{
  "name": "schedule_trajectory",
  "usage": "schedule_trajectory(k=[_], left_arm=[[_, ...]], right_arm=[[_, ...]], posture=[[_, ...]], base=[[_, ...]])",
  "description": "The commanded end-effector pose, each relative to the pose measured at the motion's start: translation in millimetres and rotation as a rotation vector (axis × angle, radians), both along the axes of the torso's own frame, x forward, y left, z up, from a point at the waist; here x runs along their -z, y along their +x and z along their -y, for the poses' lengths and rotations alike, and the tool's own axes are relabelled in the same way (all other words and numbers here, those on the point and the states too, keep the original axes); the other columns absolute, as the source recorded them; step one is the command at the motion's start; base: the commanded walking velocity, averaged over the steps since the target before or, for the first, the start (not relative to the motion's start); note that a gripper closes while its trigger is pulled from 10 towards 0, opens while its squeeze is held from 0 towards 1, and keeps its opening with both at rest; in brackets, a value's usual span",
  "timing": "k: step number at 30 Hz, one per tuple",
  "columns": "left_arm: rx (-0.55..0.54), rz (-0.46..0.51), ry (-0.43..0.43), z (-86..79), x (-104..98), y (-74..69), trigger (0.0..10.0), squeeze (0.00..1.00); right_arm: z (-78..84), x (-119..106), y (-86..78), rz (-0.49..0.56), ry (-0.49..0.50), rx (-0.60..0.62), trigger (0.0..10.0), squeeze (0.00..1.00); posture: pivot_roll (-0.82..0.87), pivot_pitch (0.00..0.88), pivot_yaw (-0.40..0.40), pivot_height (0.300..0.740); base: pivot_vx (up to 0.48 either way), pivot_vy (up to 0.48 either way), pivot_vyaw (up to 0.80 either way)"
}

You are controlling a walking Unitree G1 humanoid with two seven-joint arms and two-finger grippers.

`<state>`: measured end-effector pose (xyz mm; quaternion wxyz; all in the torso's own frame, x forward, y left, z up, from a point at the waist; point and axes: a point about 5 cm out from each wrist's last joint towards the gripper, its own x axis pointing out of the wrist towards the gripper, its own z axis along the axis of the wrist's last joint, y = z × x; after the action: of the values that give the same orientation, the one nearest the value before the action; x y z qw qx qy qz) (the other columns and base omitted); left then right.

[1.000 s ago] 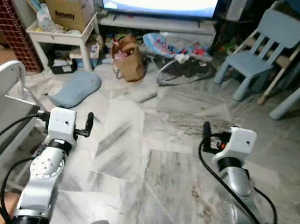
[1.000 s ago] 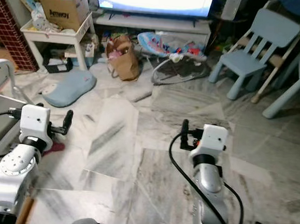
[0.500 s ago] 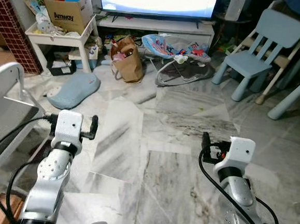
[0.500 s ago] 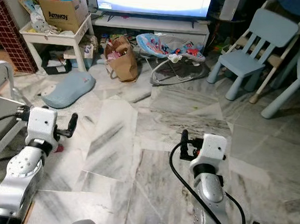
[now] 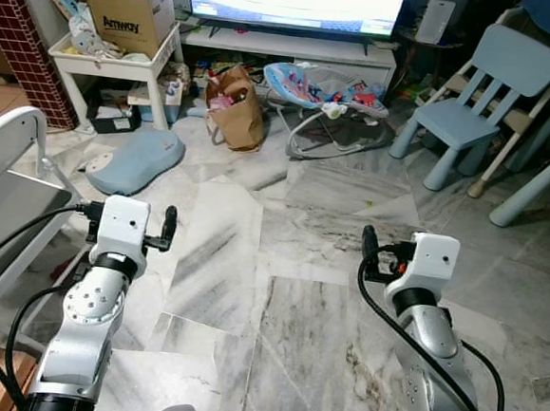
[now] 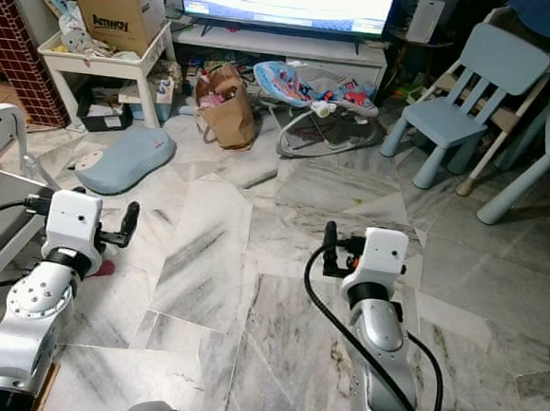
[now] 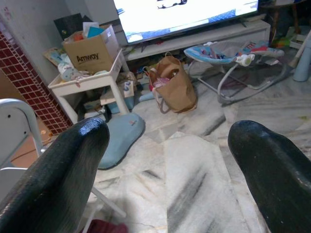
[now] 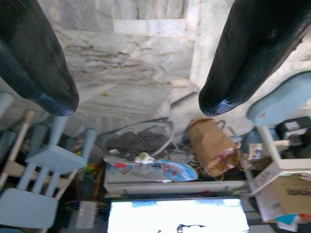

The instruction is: Restocking fridge

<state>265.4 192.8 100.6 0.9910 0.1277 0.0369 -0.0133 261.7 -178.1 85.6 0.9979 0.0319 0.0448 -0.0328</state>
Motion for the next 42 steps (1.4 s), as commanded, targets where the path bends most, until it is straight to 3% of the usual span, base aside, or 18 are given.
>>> schedule_trajectory(k=[1, 12, 29, 38, 42], left_arm=[[0.002, -0.023, 0.006, -1.5, 1.7, 2.2, 10.0, 0.00], [0.002, -0.030, -0.015, 7.2, 3.5, -3.1, 10.0, 0.00], [-0.027, -0.033, -0.014, 3.2, 1.5, -4.8, 10.0, 0.00], [-0.021, -0.008, -0.018, 5.5, -2.5, -4.0, 10.0, 0.00], [-0.064, -0.013, -0.011, -2.3, -3.8, -5.5, 10.0, 0.00]], right_arm=[[1.8, 1.3, 1.5, -0.009, 0.006, 0.013, 10.0, 0.00], [2.1, 4.4, -0.2, -0.021, 0.009, 0.020, 10.0, 0.00], [14.4, 0.3, 6.3, -0.012, 0.001, 0.046, 10.0, 0.00], [6.0, -2.2, 11.6, 0.001, 0.011, -0.007, 10.0, 0.00], [2.7, -2.0, 8.3, 0.005, -0.001, -0.047, 10.0, 0.00]], posture=[[0.05, 0.000, 0.001, 0.740], [0.06, 0.008, -0.001, 0.740], [0.07, 0.022, -0.004, 0.740], [0.07, 0.018, -0.013, 0.740], [0.08, 0.026, -0.012, 0.740]], base=[[-0.259, 0.000, 0.00], [-0.295, 0.000, 0.00], [-0.302, 0.000, 0.00], [-0.060, 0.000, 0.00], [0.000, 0.199, 0.00]])
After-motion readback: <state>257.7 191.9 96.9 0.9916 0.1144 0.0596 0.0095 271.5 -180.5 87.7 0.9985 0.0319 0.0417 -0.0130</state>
